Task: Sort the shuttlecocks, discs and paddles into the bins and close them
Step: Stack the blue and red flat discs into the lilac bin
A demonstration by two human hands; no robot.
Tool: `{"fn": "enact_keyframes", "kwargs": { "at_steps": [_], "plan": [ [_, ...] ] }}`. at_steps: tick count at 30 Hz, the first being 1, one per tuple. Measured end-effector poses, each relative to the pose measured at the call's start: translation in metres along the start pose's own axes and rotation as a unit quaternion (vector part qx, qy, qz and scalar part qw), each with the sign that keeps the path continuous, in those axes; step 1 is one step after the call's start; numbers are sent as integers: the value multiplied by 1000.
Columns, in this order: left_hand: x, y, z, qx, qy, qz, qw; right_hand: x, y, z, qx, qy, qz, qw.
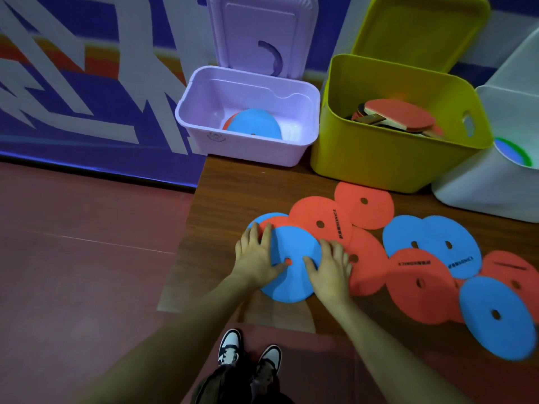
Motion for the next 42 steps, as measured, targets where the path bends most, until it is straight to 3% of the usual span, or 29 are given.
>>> {"fn": "enact_keyframes", "kwargs": {
  "at_steps": [6,12,17,22,27,34,42],
  "plan": [
    [-8,-5,-2,22,7,-57,998,5,22,-3,-40,-55,65,996],
    [-17,-19,-3,32,13,-103,994,-9,32,-1,-40,-55,132,989],
    [-26,-17,-8,25,48,-118,992,-25,36,-1,-28,-84,152,984],
    [-40,-21,-10,35,20,-153,987,-42,37,-2,4,-100,179,979],
    [-41,-19,-12,29,-11,-153,988,-34,26,3,49,-48,227,971],
    [-30,-29,-4,52,65,-76,994,-22,15,8,58,9,98,993],
    [-1,-40,18,68,163,-58,983,-14,-7,53,-21,-3,46,999]
  ]
}}
Point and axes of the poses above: each hand's wrist, its own z-axis towards the middle knuckle, its own y-axis out of the palm, x = y × z, the point moved 5 cm from there along z, towards the middle knuckle, and after that the axes turned 14 degrees about -x, right-handed, at the moved point
